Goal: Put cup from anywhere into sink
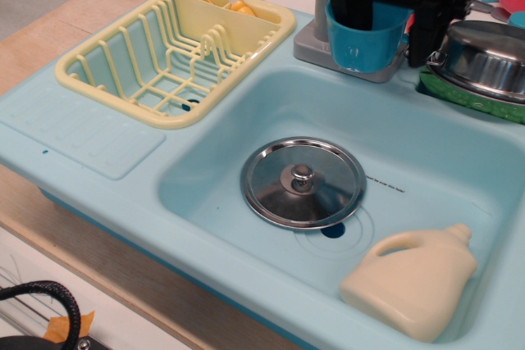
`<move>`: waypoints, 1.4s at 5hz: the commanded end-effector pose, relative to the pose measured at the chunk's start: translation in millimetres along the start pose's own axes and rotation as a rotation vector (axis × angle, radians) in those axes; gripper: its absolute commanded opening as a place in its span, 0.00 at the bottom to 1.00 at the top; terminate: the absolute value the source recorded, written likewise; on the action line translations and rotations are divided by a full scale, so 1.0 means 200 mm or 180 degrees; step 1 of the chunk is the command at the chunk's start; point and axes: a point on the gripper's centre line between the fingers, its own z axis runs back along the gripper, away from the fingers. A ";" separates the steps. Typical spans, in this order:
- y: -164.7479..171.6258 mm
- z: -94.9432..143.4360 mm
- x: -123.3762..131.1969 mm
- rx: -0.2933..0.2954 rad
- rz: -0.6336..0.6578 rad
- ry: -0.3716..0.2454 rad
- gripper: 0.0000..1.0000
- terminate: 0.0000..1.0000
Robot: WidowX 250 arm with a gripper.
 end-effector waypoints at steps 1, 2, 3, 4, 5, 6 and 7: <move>0.03 0.05 0.01 -0.0046 0.0040 -0.0224 0.00 0.00; 0.02 0.05 0.00 -0.0038 0.0046 -0.0230 0.00 0.00; 0.01 0.08 -0.02 -0.0002 0.0109 -0.0225 0.00 0.00; -0.02 0.13 -0.09 0.0063 0.0240 -0.0273 0.00 0.00; -0.05 0.15 -0.20 0.0071 0.0522 -0.0234 0.00 0.00; -0.07 0.15 -0.33 0.0067 0.0730 -0.0357 0.00 0.00; -0.08 0.15 -0.39 0.0067 0.0758 -0.0438 1.00 0.00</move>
